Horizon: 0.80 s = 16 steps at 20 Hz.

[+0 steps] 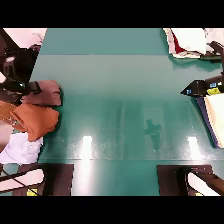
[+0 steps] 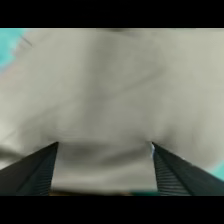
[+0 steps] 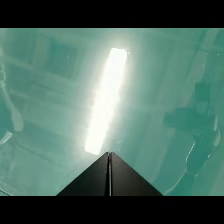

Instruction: Fold the shirts.

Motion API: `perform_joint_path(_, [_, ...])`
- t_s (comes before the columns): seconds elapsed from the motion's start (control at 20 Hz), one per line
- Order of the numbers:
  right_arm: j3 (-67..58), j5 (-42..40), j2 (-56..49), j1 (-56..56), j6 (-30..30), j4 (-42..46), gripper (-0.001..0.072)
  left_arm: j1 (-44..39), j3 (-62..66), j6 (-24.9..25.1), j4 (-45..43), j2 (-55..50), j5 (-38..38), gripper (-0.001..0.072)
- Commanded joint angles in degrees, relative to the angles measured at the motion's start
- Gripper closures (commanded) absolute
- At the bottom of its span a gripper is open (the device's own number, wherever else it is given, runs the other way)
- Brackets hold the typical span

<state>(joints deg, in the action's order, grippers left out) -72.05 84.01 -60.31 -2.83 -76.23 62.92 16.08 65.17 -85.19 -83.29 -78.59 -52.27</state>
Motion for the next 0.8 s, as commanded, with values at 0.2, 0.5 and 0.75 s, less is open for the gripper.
perform_joint_path(0.2, [-0.2,-1.2,0.1,0.0,-0.1,-0.4,0.0690,0.3,3.5,0.5,1.7,-4.7,-0.6,0.0677])
perform_joint_path(0.5, [-11.8,-4.2,0.0,0.0,-0.1,-0.2,0.0690,-6.4,23.2,8.5,8.7,7.2,-10.4,0.0684])
perform_joint_path(0.75, [-23.6,-10.7,-0.1,0.0,-0.1,-0.2,0.0690,-22.7,40.3,16.5,25.1,12.3,-15.8,0.0685])
